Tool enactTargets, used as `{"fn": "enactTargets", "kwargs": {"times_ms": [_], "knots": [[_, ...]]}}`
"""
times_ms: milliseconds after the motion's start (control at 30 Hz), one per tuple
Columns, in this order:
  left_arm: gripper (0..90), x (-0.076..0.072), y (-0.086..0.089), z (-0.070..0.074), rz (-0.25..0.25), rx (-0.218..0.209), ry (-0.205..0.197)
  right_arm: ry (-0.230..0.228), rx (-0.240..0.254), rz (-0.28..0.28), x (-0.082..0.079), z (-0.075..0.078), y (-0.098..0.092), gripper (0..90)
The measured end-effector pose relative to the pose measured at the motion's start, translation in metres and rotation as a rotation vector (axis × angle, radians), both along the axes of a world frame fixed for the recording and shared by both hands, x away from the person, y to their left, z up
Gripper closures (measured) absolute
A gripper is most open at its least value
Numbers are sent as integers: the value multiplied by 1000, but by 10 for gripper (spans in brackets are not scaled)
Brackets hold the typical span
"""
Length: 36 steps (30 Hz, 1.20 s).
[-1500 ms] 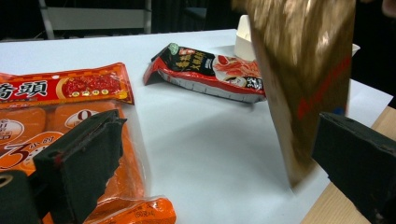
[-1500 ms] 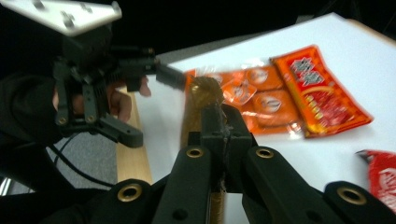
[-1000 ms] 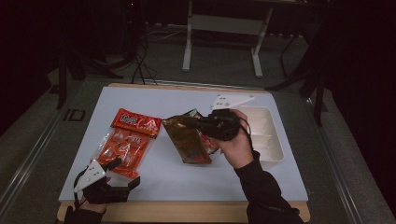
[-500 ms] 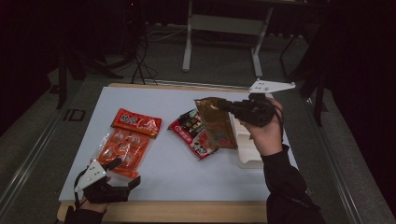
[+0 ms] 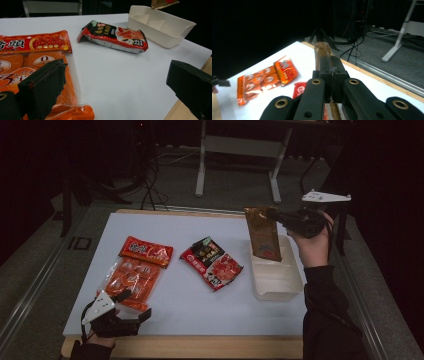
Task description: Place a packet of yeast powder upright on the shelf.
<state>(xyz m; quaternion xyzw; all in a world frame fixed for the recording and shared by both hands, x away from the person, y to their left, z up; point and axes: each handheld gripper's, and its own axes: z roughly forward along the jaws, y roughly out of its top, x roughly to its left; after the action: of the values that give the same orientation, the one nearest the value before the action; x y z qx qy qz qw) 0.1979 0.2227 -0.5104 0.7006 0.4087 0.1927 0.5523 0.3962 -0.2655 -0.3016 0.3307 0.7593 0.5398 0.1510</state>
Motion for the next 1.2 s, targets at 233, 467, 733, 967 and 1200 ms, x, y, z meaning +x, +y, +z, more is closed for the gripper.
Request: {"fn": "enactTargets", "kwargs": {"times_ms": [233,467,733,967,1200], "knots": [[28,-4,1,-1,13,3,4,6,17,-34,24,-11,-20,900],[28,-9,3,-1,27,11,7,13,12,-56,45,-20,-28,898],[28,-14,7,-3,46,12,12,30,15,-113,70,-31,-38,897],[28,-15,9,-4,57,9,20,20,4,-126,88,-42,-37,897],[28,-15,10,-4,60,12,23,38,-20,-80,98,-60,-22,894]]}}
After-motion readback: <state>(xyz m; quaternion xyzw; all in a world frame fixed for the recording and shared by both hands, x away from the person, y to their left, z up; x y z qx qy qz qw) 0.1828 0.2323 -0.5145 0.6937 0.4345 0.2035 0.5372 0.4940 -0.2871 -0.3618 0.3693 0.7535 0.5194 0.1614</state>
